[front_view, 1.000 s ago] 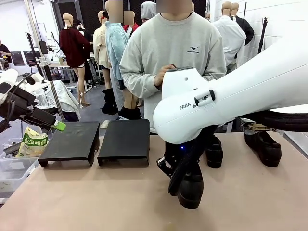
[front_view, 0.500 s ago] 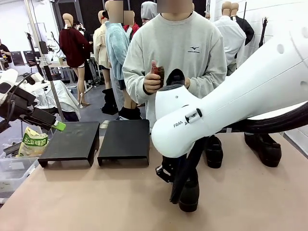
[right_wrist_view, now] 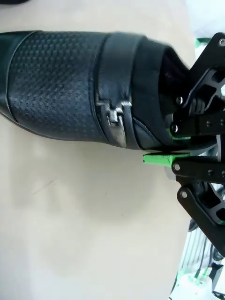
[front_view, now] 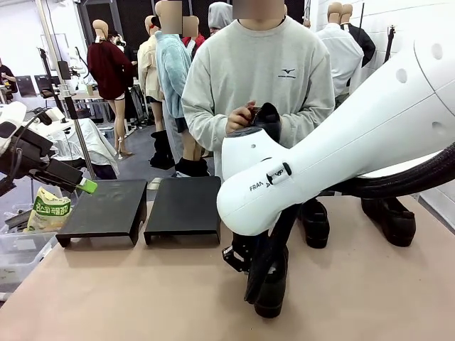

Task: Organize the shoes by placing them on the stand.
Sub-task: Pick up one Shoe and place it in the middle of the table, then place the Shoe from the middle of the table onto the Shoes Stand.

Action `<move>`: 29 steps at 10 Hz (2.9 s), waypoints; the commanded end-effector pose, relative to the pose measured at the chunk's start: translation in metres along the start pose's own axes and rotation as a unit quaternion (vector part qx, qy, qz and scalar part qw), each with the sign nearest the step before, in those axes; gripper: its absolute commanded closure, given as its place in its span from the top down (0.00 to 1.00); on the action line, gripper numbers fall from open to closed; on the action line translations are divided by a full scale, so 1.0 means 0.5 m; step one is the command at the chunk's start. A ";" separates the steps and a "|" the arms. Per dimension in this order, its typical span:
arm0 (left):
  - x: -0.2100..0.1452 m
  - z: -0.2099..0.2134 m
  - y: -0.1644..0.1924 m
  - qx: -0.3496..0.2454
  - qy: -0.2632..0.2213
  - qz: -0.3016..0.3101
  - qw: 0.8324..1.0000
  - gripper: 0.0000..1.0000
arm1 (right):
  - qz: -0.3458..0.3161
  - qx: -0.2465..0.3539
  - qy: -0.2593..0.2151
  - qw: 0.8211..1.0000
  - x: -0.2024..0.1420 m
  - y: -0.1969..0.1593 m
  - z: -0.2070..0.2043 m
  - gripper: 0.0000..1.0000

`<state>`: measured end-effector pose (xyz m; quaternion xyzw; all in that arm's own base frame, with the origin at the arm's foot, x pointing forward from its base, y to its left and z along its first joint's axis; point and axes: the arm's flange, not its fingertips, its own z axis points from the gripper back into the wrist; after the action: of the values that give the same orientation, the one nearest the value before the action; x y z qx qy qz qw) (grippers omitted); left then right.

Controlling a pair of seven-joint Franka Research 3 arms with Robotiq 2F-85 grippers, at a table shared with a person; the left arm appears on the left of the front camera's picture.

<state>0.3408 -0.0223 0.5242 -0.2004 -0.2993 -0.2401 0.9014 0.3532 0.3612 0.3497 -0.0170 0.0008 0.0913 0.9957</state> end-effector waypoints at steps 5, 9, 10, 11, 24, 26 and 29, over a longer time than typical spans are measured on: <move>0.000 -0.001 0.002 -0.005 -0.004 0.001 1.000 1.00 | 0.051 -0.017 0.012 0.998 -0.004 -0.014 0.017 1.00; 0.000 -0.001 0.002 -0.005 -0.004 0.001 1.000 1.00 | 0.080 -0.006 0.017 0.997 -0.019 -0.026 0.036 1.00; 0.000 -0.001 0.002 -0.005 -0.004 0.001 1.000 1.00 | 0.062 -0.013 0.007 0.998 -0.009 -0.014 0.025 1.00; 0.000 -0.001 0.002 -0.005 -0.004 0.001 1.000 1.00 | 0.062 -0.013 0.007 0.998 -0.009 -0.014 0.025 1.00; 0.000 -0.001 0.002 -0.005 -0.004 0.001 1.000 1.00 | 0.059 -0.010 -0.039 0.997 -0.140 -0.341 0.219 1.00; 0.000 -0.001 0.002 -0.005 -0.004 0.001 1.000 1.00 | 0.045 -0.012 -0.004 0.999 -0.166 -0.448 0.181 1.00; 0.005 -0.032 -0.036 0.020 -0.003 0.001 1.000 1.00 | 0.042 0.031 -0.019 0.998 -0.149 -0.542 0.128 1.00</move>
<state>0.3411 -0.0282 0.5251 -0.1951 -0.3002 -0.2416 0.9019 0.3317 0.0877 0.4437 -0.0041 -0.0010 0.1218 0.9925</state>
